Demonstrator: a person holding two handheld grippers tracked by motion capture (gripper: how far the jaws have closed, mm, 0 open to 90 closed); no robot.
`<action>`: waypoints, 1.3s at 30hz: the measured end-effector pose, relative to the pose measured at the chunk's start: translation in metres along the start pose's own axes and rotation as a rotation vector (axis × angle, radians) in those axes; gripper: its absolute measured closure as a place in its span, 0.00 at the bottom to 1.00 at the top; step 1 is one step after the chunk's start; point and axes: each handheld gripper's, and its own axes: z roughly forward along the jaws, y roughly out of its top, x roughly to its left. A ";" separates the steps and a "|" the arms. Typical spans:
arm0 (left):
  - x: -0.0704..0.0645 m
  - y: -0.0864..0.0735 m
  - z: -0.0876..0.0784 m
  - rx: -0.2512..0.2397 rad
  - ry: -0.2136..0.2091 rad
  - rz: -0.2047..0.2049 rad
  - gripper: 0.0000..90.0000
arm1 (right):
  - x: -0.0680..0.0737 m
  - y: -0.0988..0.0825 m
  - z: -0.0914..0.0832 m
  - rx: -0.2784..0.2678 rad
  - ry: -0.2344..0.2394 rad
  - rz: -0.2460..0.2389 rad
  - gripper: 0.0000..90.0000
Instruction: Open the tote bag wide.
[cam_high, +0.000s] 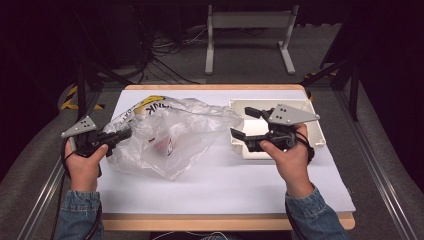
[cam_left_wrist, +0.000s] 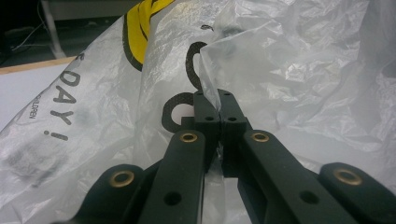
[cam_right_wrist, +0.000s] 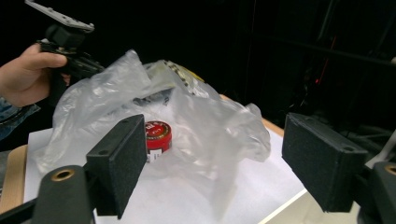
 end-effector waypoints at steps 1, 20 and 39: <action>0.000 0.000 0.000 0.001 -0.001 0.002 0.99 | 0.005 0.002 -0.003 0.000 -0.011 -0.019 0.23; -0.001 -0.001 0.003 0.016 -0.024 0.003 0.97 | 0.056 -0.003 0.033 0.050 0.236 -0.096 0.23; 0.001 -0.005 0.005 0.033 -0.027 -0.018 0.94 | 0.045 -0.045 0.084 0.162 0.306 -0.163 0.10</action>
